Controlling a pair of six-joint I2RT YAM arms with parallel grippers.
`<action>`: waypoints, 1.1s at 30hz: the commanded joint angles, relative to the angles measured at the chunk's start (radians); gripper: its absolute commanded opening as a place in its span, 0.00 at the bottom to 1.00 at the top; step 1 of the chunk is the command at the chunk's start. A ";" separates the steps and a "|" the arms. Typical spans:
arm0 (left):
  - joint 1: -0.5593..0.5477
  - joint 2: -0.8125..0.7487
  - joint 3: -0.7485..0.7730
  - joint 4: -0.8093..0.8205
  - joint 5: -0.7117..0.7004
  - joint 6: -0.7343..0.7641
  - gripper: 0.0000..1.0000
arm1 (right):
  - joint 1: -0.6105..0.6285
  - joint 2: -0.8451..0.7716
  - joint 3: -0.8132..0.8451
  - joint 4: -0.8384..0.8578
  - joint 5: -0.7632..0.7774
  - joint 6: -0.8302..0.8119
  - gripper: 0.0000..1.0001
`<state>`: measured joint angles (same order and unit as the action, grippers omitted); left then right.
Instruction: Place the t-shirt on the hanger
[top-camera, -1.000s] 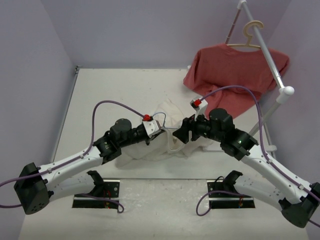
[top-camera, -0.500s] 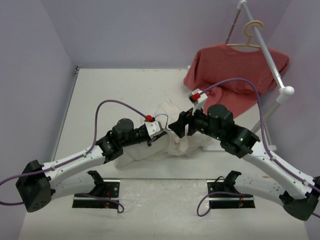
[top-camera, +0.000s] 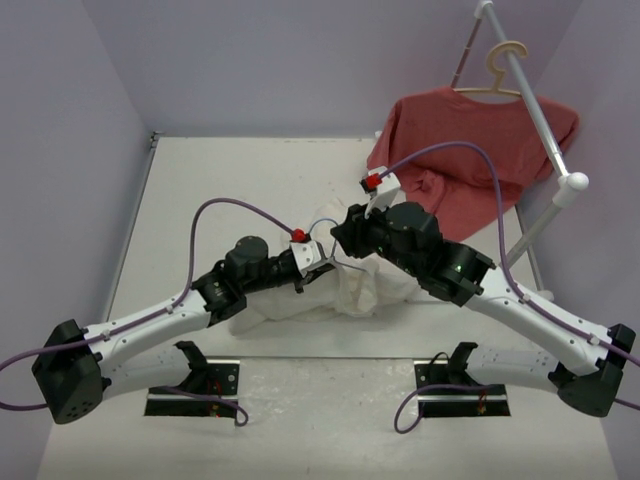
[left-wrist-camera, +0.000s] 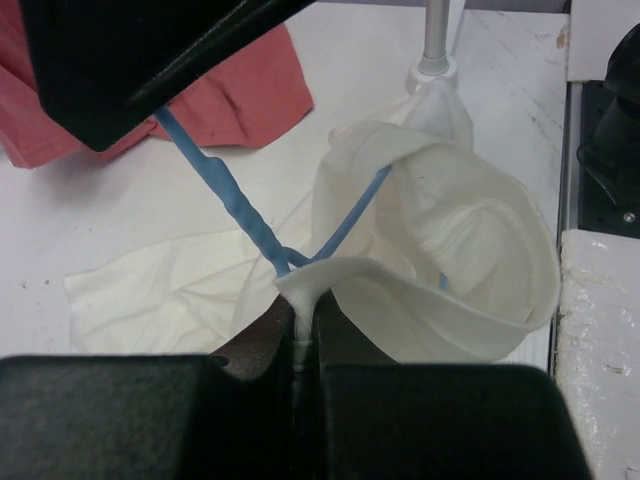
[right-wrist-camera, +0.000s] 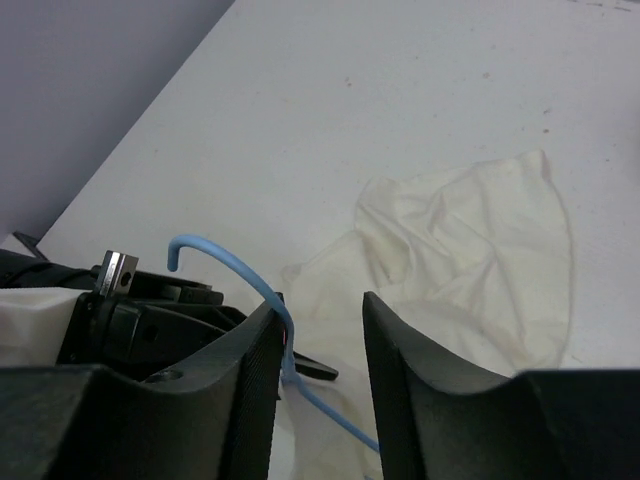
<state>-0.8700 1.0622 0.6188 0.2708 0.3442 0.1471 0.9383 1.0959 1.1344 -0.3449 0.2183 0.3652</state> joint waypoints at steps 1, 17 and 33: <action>0.002 -0.051 0.054 0.048 0.011 -0.023 0.00 | 0.001 -0.020 -0.002 0.069 0.054 0.015 0.20; 0.002 -0.056 0.087 0.010 -0.067 -0.042 0.00 | 0.028 0.030 -0.040 0.194 -0.046 0.000 0.00; 0.002 -0.316 0.015 -0.219 -0.554 -0.283 1.00 | 0.025 -0.303 -0.130 0.268 0.168 -0.155 0.00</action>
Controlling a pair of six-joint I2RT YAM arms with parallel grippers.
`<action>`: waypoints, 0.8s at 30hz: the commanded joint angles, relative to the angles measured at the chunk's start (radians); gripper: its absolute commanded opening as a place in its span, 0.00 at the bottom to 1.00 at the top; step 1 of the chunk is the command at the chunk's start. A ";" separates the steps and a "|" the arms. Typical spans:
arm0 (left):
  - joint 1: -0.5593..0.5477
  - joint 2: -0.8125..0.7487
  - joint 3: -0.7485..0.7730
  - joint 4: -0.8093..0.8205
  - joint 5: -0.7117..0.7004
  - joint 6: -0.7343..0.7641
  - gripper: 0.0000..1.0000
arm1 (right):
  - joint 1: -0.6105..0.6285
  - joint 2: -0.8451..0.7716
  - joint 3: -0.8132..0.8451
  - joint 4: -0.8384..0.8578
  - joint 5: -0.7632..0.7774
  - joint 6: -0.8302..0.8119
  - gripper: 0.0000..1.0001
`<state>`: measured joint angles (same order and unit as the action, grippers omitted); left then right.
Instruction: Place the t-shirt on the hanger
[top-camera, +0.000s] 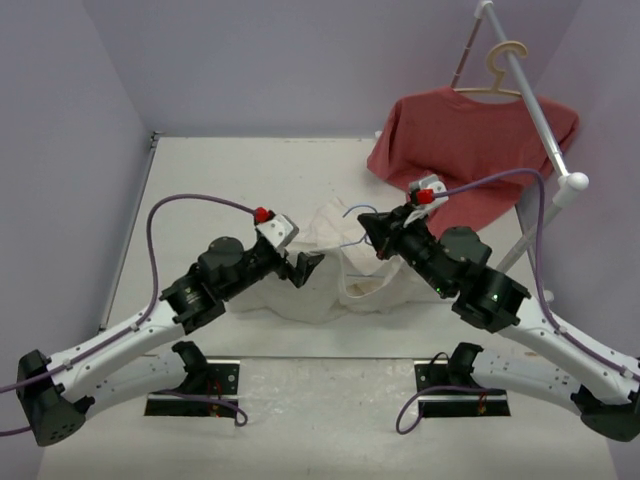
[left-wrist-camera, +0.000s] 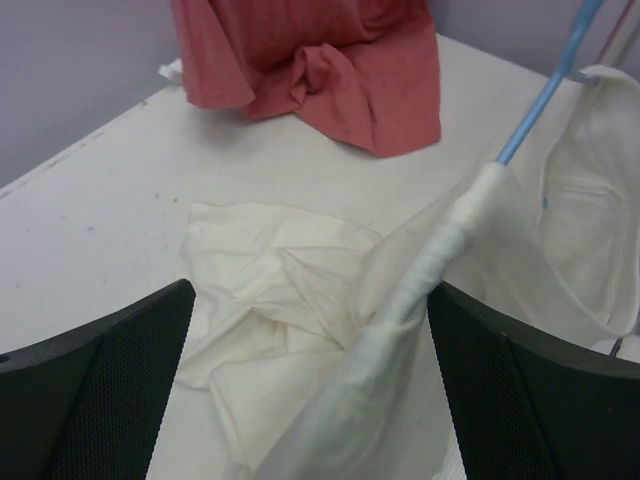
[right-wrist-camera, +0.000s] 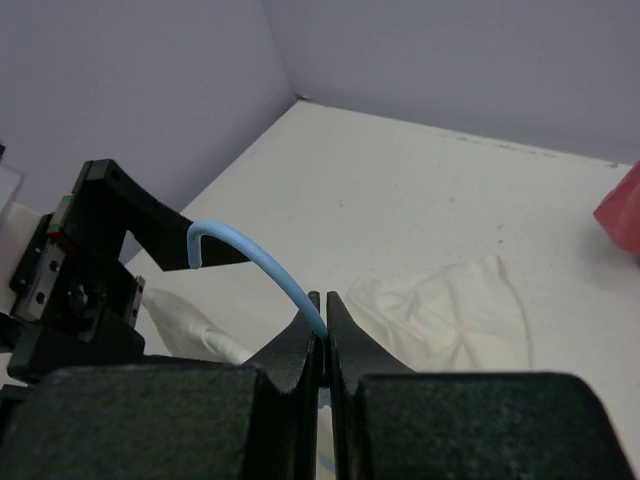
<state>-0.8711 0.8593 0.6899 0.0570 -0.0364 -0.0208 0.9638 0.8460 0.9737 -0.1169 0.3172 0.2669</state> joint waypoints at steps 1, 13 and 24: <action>0.003 -0.140 -0.084 0.012 -0.236 -0.128 1.00 | -0.002 -0.062 0.039 0.036 0.062 -0.058 0.00; 0.003 -0.174 -0.103 0.049 -0.148 -0.117 1.00 | -0.002 -0.068 0.201 -0.088 0.063 -0.085 0.00; 0.003 -0.094 0.339 -0.099 -0.229 -0.022 1.00 | -0.002 0.181 0.800 -0.276 -0.003 -0.226 0.00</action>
<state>-0.8711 0.7091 0.8132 -0.0298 -0.2216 -0.0949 0.9619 0.9731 1.5902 -0.3992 0.3457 0.1120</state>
